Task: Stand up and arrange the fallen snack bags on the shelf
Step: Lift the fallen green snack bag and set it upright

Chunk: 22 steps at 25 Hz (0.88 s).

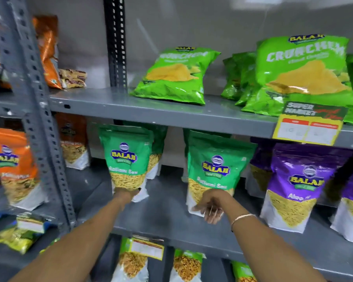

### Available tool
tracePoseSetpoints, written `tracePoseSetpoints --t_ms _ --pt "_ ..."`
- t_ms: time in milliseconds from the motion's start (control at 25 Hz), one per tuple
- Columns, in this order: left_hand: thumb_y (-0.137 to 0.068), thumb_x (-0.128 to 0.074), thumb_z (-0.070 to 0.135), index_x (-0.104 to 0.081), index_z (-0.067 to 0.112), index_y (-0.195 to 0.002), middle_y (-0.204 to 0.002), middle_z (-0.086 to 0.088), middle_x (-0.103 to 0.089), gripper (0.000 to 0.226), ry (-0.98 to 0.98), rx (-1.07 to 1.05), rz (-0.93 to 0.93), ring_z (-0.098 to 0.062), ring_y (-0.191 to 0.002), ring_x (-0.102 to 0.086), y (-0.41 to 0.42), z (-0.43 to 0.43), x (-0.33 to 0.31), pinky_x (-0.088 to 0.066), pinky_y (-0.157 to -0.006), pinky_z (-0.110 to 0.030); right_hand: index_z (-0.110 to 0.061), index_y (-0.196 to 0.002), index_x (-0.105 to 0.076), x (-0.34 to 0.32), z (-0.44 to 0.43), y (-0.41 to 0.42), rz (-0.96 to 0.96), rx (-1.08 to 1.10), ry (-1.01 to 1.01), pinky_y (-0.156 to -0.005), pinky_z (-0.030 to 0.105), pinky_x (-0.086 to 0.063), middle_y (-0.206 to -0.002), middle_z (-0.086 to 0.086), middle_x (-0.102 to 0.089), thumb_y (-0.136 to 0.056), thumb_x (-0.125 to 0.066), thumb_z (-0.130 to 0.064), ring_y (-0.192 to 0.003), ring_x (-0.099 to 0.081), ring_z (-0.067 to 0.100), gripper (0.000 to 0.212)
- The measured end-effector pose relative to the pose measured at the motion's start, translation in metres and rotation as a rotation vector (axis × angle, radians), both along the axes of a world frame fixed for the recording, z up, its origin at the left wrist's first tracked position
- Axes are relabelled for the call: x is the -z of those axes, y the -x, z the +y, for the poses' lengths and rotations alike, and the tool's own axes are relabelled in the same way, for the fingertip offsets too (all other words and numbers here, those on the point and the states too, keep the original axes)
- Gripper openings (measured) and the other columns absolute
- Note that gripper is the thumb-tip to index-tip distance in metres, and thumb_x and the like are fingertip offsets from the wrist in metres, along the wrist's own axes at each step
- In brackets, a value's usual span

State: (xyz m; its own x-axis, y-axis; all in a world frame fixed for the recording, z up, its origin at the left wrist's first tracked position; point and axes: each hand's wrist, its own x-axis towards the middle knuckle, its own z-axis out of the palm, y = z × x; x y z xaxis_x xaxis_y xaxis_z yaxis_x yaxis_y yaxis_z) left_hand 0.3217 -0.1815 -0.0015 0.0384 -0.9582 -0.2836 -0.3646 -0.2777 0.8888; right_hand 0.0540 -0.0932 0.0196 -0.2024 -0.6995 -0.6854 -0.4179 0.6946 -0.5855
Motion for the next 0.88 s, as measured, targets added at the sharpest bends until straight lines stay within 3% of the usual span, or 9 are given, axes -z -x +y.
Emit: tracePoseSetpoints --t_ms 120,160,240,280,400,520,680,800,880 --pt "-0.063 -0.08 0.039 -0.028 -0.009 -0.139 -0.146 -0.024 -0.036 0.104 0.024 -0.003 0.044 -0.035 -0.134 -0.04 -0.053 -0.043 0.008 -0.036 -0.11 -0.043 -0.007 -0.071 -0.056 0.001 -0.041 -0.076 0.136 -0.082 0.136 -0.043 0.025 -0.046 -0.049 0.005 -0.065 -0.087 -0.057 -0.028 -0.042 -0.061 0.015 0.027" --pt "-0.07 -0.078 0.027 -0.022 -0.007 -0.142 -0.15 -0.023 -0.03 0.098 0.046 0.027 0.04 -0.033 -0.138 -0.034 -0.067 -0.055 0.007 -0.032 -0.113 -0.04 -0.003 -0.088 -0.06 0.004 -0.054 -0.1 0.218 -0.079 0.222 -0.059 0.027 -0.049 -0.078 0.009 -0.071 -0.084 -0.061 -0.033 -0.069 -0.067 0.02 0.03" --pt "-0.074 -0.075 0.009 -0.014 -0.001 -0.146 -0.155 -0.018 -0.02 0.095 0.104 0.088 0.051 -0.028 -0.143 -0.024 -0.08 -0.07 0.0 -0.025 -0.113 -0.037 0.001 -0.135 -0.036 0.014 -0.075 -0.141 0.224 -0.042 0.355 -0.09 0.03 -0.041 -0.14 0.012 -0.045 -0.077 -0.07 -0.035 -0.127 -0.047 0.028 0.076" --pt "-0.073 -0.074 0.005 -0.012 0.003 -0.148 -0.156 -0.016 -0.019 0.096 0.107 0.138 0.078 -0.027 -0.144 -0.023 -0.082 -0.078 -0.001 -0.025 -0.113 -0.037 -0.002 -0.142 -0.024 0.014 -0.081 -0.158 0.115 0.029 0.387 -0.092 0.03 -0.038 -0.15 0.01 -0.034 -0.075 -0.073 -0.031 -0.135 -0.037 0.028 0.089" --pt "-0.073 -0.072 -0.001 -0.032 0.006 -0.139 -0.147 -0.017 -0.041 0.078 0.063 0.296 0.097 -0.031 -0.132 -0.043 -0.084 -0.103 0.005 -0.038 -0.101 -0.034 -0.002 -0.137 -0.029 0.011 -0.09 -0.188 -0.099 0.208 0.532 -0.096 0.033 -0.04 -0.145 0.013 -0.04 -0.074 -0.075 -0.01 -0.129 -0.042 0.028 0.078" --pt "-0.067 -0.077 0.003 -0.049 0.006 -0.113 -0.129 -0.021 -0.059 0.054 0.084 0.316 0.048 -0.032 -0.116 -0.057 -0.087 -0.105 0.009 -0.048 -0.099 -0.043 0.004 -0.133 -0.036 0.005 -0.085 -0.206 -0.184 0.279 0.629 -0.085 0.023 -0.038 -0.133 0.017 -0.049 -0.079 -0.063 0.008 -0.115 -0.05 0.025 0.06" --pt "-0.067 -0.078 0.005 -0.049 0.001 -0.116 -0.125 -0.018 -0.061 0.057 0.104 0.356 0.067 -0.031 -0.112 -0.059 -0.096 -0.093 0.012 -0.048 -0.099 -0.046 0.005 -0.128 -0.043 0.007 -0.073 -0.213 -0.009 0.322 0.646 -0.066 0.012 -0.043 -0.121 0.016 -0.056 -0.078 -0.068 -0.001 -0.102 -0.05 0.02 0.056" --pt "-0.071 -0.075 0.005 -0.048 -0.001 -0.121 -0.124 -0.017 -0.06 0.057 0.107 0.403 0.059 -0.027 -0.112 -0.058 -0.108 -0.066 0.006 -0.045 -0.097 -0.038 0.003 -0.124 -0.049 0.013 -0.055 -0.216 0.121 0.333 0.648 -0.072 0.021 -0.041 -0.125 0.02 -0.059 -0.076 -0.073 -0.014 -0.109 -0.058 0.03 0.056" --pt "-0.07 -0.077 0.011 -0.048 0.001 -0.121 -0.126 -0.016 -0.061 0.059 0.132 0.408 0.017 -0.028 -0.115 -0.058 -0.117 -0.049 0.007 -0.046 -0.1 -0.039 0.002 -0.12 -0.053 0.021 -0.042 -0.217 0.162 0.317 0.652 -0.071 0.023 -0.044 -0.115 0.02 -0.064 -0.073 -0.076 -0.02 -0.095 -0.063 0.028 0.057"
